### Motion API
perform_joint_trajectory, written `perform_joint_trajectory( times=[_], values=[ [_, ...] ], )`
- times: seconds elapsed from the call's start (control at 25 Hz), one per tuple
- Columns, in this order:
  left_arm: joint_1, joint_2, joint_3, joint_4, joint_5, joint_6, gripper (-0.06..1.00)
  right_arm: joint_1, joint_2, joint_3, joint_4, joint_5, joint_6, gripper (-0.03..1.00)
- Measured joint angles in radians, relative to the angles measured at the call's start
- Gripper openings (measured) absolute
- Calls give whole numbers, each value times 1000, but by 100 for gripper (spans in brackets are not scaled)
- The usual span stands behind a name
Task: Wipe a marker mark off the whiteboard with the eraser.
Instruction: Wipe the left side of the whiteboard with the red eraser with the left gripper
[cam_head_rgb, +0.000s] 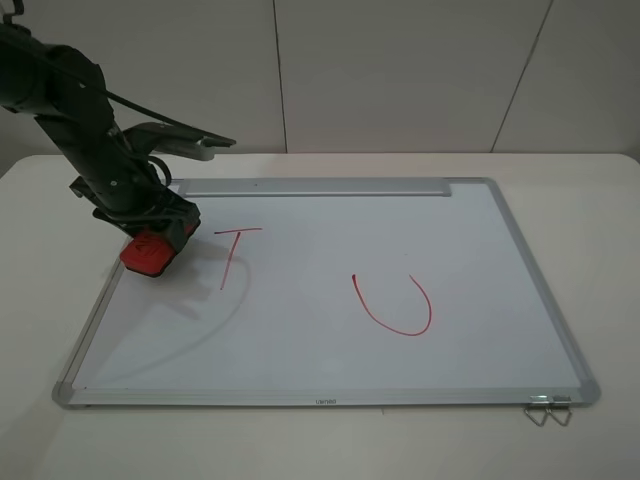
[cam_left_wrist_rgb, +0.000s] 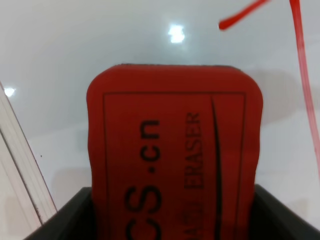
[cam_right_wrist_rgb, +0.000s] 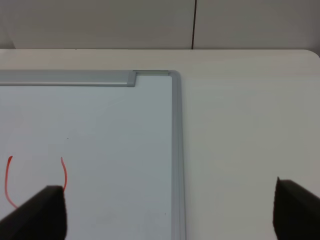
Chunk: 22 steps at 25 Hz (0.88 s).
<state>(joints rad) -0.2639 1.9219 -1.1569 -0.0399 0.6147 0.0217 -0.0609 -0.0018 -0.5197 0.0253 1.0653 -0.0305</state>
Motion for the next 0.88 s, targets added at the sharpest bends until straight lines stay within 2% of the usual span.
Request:
perform_joint_trajectory(
  times=[0.12,0.28,0.56,0.76,0.88],
  values=[
    [0,56,-71,0,50,-125,57,0,0,0,0,0,0,71],
    [-3,166,-173,2,153,-194,57,0,0,0,0,0,0,71],
    [-61,262,-290,13,177,-213,57,0,0,0,0,0,0,71],
    [-73,287,-312,14,189,-213,57,0,0,0,0,0,0,71],
    [-92,302,-322,40,200,-214,57,0,0,0,0,0,0,71]
  ],
)
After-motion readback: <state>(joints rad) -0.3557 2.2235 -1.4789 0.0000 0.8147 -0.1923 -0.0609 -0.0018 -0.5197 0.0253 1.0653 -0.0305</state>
